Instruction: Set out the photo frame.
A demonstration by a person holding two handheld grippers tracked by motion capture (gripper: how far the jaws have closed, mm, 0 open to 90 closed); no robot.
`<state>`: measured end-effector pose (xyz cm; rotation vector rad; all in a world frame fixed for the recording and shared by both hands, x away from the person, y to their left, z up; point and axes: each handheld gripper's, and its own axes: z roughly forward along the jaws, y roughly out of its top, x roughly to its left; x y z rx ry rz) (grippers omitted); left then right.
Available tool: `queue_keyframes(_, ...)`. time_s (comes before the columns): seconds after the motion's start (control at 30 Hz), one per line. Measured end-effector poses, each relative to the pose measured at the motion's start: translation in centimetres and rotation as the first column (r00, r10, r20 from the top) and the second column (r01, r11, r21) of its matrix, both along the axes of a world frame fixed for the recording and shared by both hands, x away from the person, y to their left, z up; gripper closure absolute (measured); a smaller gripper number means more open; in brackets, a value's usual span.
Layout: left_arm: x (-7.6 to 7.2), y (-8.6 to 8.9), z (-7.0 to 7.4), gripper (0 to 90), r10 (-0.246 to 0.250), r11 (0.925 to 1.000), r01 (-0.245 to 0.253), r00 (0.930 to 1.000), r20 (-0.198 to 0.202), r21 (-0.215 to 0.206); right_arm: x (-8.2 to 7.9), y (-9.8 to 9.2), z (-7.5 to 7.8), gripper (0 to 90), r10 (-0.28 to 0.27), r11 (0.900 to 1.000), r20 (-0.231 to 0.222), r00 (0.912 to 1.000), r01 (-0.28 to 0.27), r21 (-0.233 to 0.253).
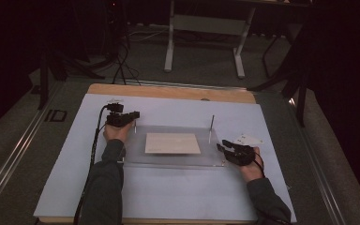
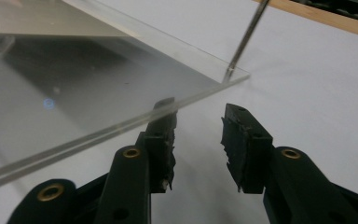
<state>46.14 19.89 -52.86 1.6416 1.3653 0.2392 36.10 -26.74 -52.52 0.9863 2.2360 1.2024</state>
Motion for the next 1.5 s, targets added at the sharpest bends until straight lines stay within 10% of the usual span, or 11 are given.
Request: queue_keyframes(1.5,0.8,0.3,-0.2,73.5,0.004,0.9985,-0.008,0.9978,-0.066,-0.054,-0.7,1.5,1.3,39.4,0.185,0.98,0.167,0.9683,-0.194,0.04)
